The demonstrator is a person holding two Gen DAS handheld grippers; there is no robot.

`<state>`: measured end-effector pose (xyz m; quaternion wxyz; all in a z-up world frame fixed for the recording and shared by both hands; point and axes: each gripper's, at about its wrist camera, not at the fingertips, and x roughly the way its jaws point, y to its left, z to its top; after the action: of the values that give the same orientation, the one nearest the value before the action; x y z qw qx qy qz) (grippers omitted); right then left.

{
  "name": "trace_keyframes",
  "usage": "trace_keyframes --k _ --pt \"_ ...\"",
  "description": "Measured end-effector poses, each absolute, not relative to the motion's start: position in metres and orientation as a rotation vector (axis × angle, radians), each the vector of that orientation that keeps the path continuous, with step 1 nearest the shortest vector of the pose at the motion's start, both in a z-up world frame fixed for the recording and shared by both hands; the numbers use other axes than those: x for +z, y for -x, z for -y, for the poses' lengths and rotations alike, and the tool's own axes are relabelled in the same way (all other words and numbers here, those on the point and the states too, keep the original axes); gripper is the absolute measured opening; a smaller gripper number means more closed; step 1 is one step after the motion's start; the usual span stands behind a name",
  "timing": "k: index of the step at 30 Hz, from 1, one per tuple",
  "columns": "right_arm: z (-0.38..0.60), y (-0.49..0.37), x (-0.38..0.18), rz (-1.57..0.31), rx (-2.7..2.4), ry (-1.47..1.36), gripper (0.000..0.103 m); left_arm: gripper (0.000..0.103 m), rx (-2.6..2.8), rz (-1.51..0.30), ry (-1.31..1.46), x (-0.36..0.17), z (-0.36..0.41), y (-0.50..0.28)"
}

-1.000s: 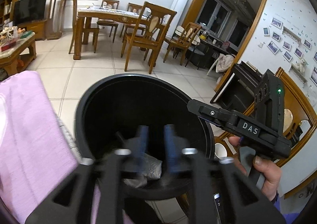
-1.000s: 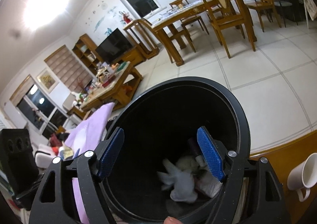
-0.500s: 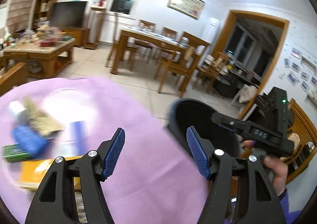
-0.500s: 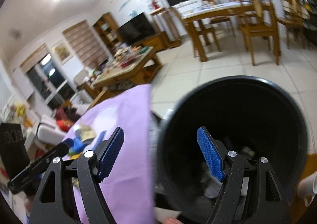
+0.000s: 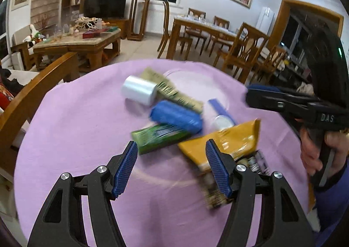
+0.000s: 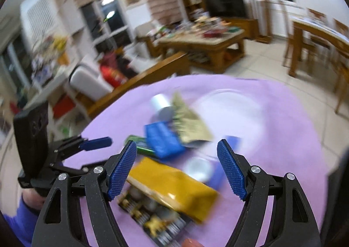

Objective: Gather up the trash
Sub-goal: 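Move both tools back over the table, then grasp the green Doublemint pack with the left tool while the right tool grasps the blue packet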

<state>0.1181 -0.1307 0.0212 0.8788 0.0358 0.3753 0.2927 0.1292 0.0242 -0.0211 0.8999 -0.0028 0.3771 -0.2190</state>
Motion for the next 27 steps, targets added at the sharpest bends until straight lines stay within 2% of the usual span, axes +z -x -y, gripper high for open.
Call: trace_keyframes --k 5,10,18,24,27 --pt "0.059 -0.152 0.003 -0.856 0.655 0.074 0.076 0.065 -0.512 -0.811 -0.048 -0.030 -0.027 -0.139" --pt "0.031 -0.172 -0.023 -0.936 0.658 0.149 0.054 0.065 -0.523 -0.813 -0.115 -0.031 -0.028 -0.148" --pt "0.047 -0.177 -0.022 -0.921 0.662 0.039 0.035 0.065 -0.564 -0.816 -0.215 -0.037 -0.012 -0.153" --pt "0.092 -0.163 -0.001 -0.862 0.671 -0.128 0.034 0.064 -0.594 -0.817 -0.337 -0.043 0.014 -0.163" --pt "0.105 -0.154 0.005 -0.846 0.668 -0.156 0.034 0.059 -0.575 -0.831 -0.380 -0.050 0.023 -0.167"
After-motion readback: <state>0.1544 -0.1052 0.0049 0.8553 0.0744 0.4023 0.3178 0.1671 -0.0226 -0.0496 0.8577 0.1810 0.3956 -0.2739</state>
